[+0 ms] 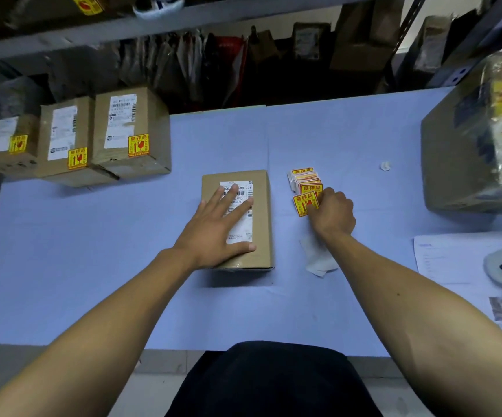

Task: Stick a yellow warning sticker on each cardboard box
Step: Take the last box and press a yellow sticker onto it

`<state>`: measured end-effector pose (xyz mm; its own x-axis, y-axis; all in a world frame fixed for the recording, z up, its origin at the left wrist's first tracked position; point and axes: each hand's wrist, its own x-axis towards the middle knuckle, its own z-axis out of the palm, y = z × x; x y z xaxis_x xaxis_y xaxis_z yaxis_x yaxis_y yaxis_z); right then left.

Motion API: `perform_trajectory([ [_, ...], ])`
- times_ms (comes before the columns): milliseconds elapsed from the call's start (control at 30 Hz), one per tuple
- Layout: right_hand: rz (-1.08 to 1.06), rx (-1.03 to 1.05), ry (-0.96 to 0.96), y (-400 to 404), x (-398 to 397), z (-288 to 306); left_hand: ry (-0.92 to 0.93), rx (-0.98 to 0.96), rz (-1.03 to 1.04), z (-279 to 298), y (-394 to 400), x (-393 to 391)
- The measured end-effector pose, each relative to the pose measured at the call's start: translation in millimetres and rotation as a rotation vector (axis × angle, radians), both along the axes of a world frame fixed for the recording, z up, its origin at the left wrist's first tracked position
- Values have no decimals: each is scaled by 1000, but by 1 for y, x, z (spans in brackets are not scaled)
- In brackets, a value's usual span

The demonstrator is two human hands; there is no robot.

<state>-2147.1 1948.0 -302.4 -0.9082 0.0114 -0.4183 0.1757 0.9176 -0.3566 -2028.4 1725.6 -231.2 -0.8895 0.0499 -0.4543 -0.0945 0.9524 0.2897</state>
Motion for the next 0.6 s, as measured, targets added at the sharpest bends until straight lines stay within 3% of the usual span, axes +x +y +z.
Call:
perform_trajectory([
  [200, -220, -291, -104, 1, 11, 6, -19, 11, 14, 6, 3, 0],
  [367, -272, -497, -54, -6, 33, 22, -4, 30, 43, 14, 9, -2],
  [600, -338, -495, 28, -5, 49, 39, 20, 36, 40, 25, 15, 10],
])
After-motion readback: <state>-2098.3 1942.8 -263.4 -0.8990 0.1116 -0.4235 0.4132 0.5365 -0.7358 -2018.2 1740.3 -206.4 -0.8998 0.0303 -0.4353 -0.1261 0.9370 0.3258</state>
